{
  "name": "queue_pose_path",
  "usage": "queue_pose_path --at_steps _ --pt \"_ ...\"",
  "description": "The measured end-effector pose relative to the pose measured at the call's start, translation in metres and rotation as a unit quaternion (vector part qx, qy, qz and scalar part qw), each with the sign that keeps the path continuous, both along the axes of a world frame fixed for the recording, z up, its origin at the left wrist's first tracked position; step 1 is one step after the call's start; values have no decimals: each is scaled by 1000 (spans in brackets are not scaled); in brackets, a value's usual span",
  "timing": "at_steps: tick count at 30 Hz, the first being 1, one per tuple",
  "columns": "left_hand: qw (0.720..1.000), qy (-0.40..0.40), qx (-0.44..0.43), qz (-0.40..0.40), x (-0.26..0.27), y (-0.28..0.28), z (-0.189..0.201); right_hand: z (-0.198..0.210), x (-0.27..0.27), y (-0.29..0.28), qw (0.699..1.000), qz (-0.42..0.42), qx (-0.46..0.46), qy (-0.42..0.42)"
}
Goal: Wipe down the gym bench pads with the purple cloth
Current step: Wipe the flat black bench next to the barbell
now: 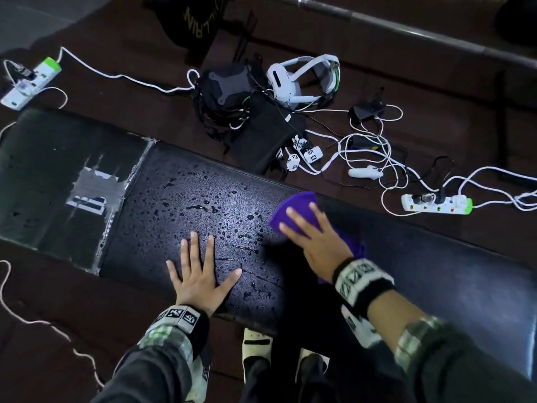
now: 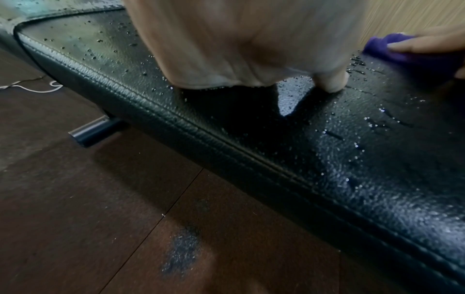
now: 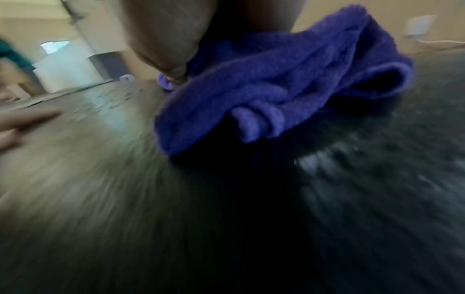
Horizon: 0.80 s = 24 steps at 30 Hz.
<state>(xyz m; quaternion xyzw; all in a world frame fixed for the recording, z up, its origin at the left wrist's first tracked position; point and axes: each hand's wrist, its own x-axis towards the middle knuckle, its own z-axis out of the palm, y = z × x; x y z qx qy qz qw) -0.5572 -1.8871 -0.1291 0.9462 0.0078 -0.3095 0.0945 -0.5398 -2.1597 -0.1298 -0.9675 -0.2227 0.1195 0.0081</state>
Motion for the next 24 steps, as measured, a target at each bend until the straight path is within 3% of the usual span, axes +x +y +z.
queue_pose_path --at_steps 3,6,10,14,19,24 --pt "1000 3 1 -4 0 0 0 -5 -52 -27 997 77 9 -18" --pt "1000 -6 2 -6 0 1 -2 1 -70 -70 999 25 19 -27" --pt "1000 -16 5 -8 -1 1 -4 8 -35 -86 995 -87 33 20" --pt "1000 -19 3 -4 -2 1 -2 6 19 -42 989 -134 30 57" --pt "1000 -4 5 -9 -1 1 1 8 0 -1 1000 -14 -9 26" --pt "1000 18 -1 -14 2 1 2 2 -88 -45 998 61 -9 11"
